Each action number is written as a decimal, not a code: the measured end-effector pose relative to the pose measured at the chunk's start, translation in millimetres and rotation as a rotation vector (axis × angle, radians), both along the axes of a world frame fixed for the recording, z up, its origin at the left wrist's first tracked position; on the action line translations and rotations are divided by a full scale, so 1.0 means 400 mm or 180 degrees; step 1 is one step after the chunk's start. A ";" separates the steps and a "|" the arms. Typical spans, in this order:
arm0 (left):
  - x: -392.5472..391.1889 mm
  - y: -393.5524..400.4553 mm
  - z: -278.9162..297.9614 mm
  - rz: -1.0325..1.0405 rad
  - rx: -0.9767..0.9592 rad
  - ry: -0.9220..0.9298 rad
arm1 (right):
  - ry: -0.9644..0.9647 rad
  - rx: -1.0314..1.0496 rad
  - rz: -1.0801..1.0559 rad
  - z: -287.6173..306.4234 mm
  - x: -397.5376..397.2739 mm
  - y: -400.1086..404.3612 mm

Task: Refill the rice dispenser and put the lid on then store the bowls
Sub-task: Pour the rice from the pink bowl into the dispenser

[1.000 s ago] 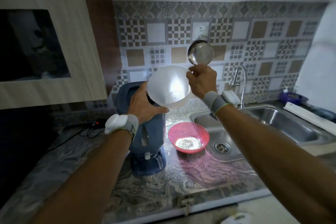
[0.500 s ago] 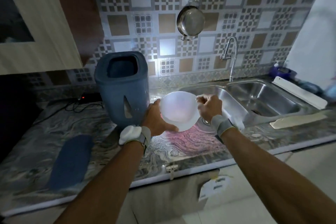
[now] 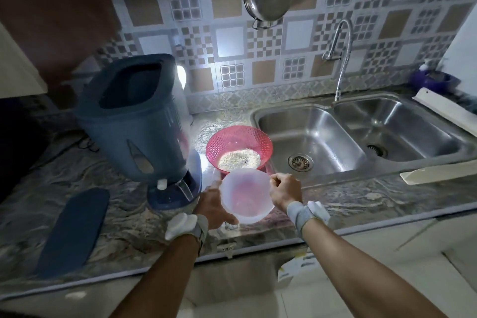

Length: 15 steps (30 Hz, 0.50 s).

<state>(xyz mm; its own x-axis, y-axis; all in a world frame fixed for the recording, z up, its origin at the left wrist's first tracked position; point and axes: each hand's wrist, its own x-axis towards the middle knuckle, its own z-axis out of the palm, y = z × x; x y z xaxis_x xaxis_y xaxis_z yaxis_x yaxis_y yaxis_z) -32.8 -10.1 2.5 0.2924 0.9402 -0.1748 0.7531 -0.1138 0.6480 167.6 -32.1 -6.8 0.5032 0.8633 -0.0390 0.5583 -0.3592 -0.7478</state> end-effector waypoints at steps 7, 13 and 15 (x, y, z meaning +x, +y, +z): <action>0.038 0.026 -0.029 0.0041 -0.0136 0.0154 | -0.0132 0.0028 0.0156 -0.037 0.034 0.037; 0.037 0.028 -0.026 0.0023 -0.0240 0.0266 | -0.0244 -0.0032 0.0243 -0.044 0.040 0.050; 0.035 0.034 -0.027 -0.0044 -0.0319 0.0382 | -0.0231 -0.0067 0.0230 -0.049 0.041 0.050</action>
<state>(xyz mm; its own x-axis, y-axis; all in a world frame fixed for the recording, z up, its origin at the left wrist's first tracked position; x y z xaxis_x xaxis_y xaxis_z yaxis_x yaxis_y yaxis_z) -18.7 3.4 -8.2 0.2767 0.9123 -0.3020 0.8246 -0.0641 0.5621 184.1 -12.1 -26.5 0.4417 0.8969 -0.0231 0.6358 -0.3311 -0.6973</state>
